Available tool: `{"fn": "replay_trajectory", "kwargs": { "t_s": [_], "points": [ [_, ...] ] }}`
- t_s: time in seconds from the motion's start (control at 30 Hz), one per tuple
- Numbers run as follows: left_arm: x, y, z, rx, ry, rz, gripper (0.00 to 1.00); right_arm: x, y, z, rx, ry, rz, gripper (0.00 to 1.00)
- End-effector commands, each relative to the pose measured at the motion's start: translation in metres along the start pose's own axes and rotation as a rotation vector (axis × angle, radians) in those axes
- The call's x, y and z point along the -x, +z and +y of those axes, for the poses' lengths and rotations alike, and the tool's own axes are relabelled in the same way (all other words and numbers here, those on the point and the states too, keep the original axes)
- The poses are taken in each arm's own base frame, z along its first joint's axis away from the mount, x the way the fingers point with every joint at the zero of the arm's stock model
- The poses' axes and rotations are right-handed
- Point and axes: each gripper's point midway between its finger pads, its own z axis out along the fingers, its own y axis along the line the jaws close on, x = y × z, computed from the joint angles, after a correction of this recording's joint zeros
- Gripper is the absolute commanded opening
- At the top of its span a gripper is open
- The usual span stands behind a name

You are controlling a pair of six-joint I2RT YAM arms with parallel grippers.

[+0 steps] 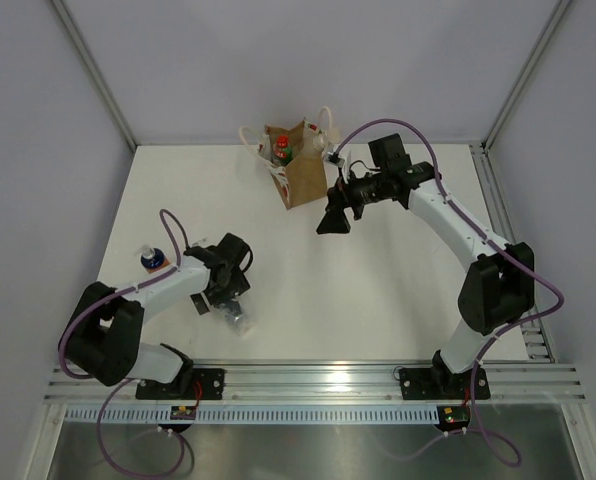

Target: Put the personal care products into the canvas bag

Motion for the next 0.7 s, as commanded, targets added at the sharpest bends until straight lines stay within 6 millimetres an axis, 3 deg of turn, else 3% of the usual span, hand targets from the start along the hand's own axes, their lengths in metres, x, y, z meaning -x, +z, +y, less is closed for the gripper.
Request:
{"fn": "replay_trajectory", "kwargs": {
  "t_s": [0.0,0.07,0.1,0.13,0.23,0.37,0.47,0.6,0.67],
  "points": [
    [0.020,0.009,-0.016,-0.065,-0.034,-0.066,0.85,0.019,-0.022,0.002,-0.017,-0.023,-0.076,0.98],
    [0.024,0.007,-0.024,-0.114,-0.009,-0.082,0.75,0.020,-0.029,-0.001,-0.022,-0.011,-0.088,0.98],
    [0.027,0.006,-0.030,-0.141,-0.012,-0.097,0.68,0.020,-0.031,-0.003,-0.026,-0.001,-0.093,0.98],
    [0.029,0.006,-0.031,-0.154,-0.003,-0.109,0.55,0.021,-0.038,-0.010,-0.040,0.010,-0.106,0.98],
    [0.037,0.002,-0.038,-0.200,0.025,-0.153,0.37,0.024,-0.049,-0.016,-0.046,0.034,-0.130,0.98],
    [0.055,-0.012,-0.045,-0.253,0.069,-0.236,0.29,0.024,-0.058,-0.021,-0.058,0.033,-0.135,0.98],
    [0.076,-0.034,-0.060,-0.349,0.113,-0.331,0.25,0.023,-0.061,-0.023,-0.061,0.039,-0.140,0.98],
    [0.113,-0.082,-0.088,-0.523,0.193,-0.514,0.18,0.023,-0.064,-0.028,-0.067,0.045,-0.146,0.98],
    [0.135,-0.116,-0.104,-0.621,0.236,-0.630,0.18,0.022,-0.065,-0.030,-0.069,0.050,-0.148,0.98]
  ]
}}
